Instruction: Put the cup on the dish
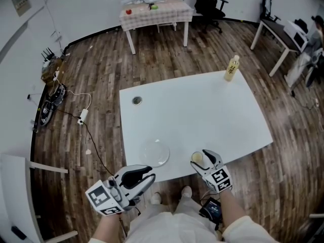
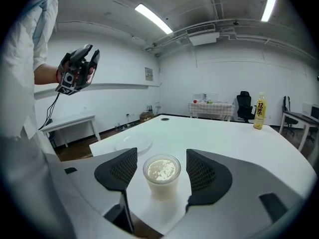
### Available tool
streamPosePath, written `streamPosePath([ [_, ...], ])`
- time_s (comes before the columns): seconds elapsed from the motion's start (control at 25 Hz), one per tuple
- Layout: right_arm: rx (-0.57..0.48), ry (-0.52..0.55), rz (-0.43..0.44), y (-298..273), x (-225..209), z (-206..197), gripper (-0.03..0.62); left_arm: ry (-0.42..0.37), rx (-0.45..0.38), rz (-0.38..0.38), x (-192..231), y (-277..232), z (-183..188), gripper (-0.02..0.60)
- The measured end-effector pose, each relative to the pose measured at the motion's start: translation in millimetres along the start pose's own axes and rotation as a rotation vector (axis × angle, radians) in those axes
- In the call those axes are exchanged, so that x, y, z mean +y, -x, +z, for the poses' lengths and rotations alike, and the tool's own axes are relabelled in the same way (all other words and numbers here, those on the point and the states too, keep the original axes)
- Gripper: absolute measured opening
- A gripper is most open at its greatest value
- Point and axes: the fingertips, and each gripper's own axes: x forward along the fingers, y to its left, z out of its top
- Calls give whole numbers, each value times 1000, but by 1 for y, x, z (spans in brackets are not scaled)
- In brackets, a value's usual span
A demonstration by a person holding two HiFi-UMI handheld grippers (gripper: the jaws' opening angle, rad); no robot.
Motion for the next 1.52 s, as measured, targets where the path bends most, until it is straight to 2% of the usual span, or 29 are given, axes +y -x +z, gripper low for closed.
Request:
streamPosePath([
  [0.24,51,17,13,-8,4,-19,308,7,5,7,0,3,-5,75],
  [0.44,87,31,-13,-15,0,-30,308,5,-1,10,1,3,-5,78],
  [0.72,126,76,-17,-19,0,-34,291,9,-2,12,1,2,-5,80],
  [1.52,169,69,-15,-22,-5,-32,285,8,-25,36,3,8,-2,81],
])
